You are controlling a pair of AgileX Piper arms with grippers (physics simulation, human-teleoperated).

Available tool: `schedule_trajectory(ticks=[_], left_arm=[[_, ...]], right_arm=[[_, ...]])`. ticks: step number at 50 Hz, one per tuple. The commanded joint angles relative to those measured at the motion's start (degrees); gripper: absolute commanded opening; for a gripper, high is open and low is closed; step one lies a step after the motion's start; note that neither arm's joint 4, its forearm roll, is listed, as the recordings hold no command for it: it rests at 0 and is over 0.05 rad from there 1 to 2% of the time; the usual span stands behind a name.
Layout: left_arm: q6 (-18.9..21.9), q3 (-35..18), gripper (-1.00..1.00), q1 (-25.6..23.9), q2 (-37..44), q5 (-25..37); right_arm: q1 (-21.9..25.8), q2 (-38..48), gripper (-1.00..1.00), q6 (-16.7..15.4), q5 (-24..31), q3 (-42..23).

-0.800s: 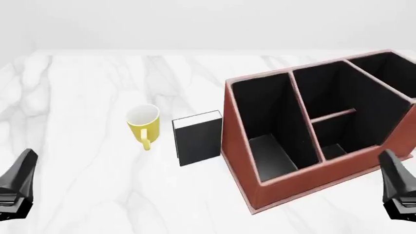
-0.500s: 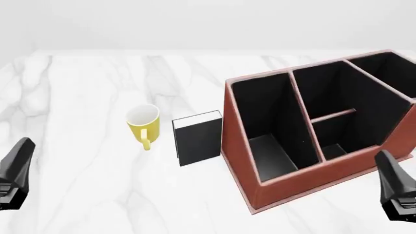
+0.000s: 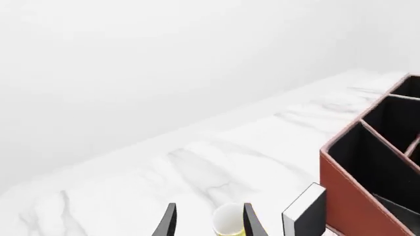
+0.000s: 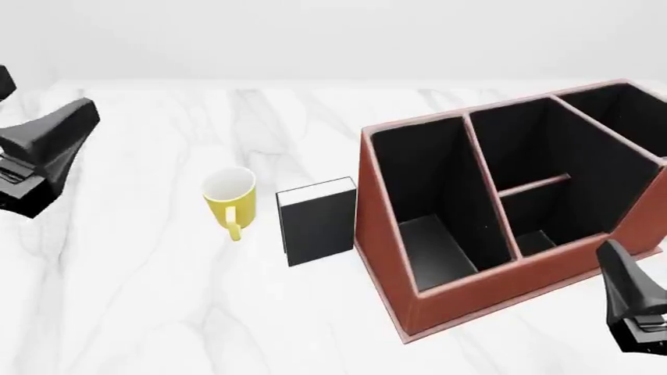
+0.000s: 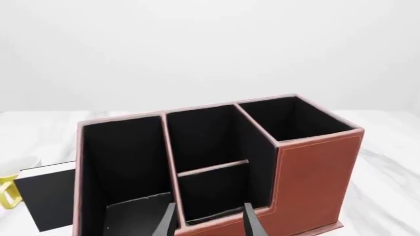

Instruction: Pick up the book and place it in the back compartment of the caddy.

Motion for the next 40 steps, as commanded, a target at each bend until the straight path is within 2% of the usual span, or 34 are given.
schedule_trajectory(ticks=[1,3,4,5,6,8,9,10,11,12,16,17,19,23,28,34,36,40], left_arm=[[6.63,-26.32,1.00,-9.99,15.96,13.68],[6.99,-30.52,1.00,-12.74,18.24,16.75],[6.99,-30.55,1.00,-12.74,18.25,16.78],[9.40,-34.58,1.00,-12.39,21.11,18.73],[9.40,-34.66,1.00,-12.39,21.15,18.78],[9.07,-39.39,1.00,-12.47,24.60,21.52],[9.50,-40.53,1.00,-14.00,25.62,22.89],[10.04,-41.34,1.00,-17.68,26.47,25.08],[10.75,-42.21,1.00,-18.45,27.10,25.55],[11.01,-45.39,1.00,-17.33,30.94,26.75],[11.47,-48.72,1.00,-20.16,34.79,29.66],[12.70,-49.19,1.00,-20.37,35.50,29.57],[12.29,-53.41,1.00,-20.49,39.94,31.39],[12.55,-55.68,1.00,-21.18,44.02,32.50],[13.47,-56.10,1.00,-23.83,46.92,34.18],[12.65,-56.39,1.00,-26.05,49.69,36.32],[11.15,-56.85,1.00,-26.16,51.14,37.02],[10.78,-54.30,1.00,-27.38,52.19,36.52]], right_arm=[[0.68,-0.37,1.00,0.06,0.40,-0.02],[0.82,-0.34,1.00,-0.05,0.33,-0.02],[0.82,-0.34,1.00,-0.05,0.33,-0.02],[1.16,-0.52,1.00,-0.33,0.24,0.01],[1.16,-0.53,1.00,-0.33,0.25,0.01],[1.22,-1.38,1.00,-0.50,0.94,0.02],[1.23,-1.30,1.00,-0.44,0.86,0.02],[1.22,-0.83,1.00,-0.49,0.48,0.00],[1.23,-0.63,1.00,-0.51,0.33,0.00],[1.26,-0.72,1.00,-0.51,0.45,-0.01],[1.34,-0.67,1.00,-0.47,0.48,-0.01],[1.33,-0.66,1.00,-0.48,0.49,-0.01],[1.32,-0.56,1.00,-0.42,0.43,-0.01],[1.26,-0.70,1.00,-0.31,0.62,-0.01],[1.30,-0.54,1.00,-0.11,0.62,0.00],[1.29,-0.30,1.00,-0.06,0.52,0.00],[1.31,0.10,1.00,0.03,0.20,0.00],[1.33,0.51,1.00,0.11,-0.10,0.01]])
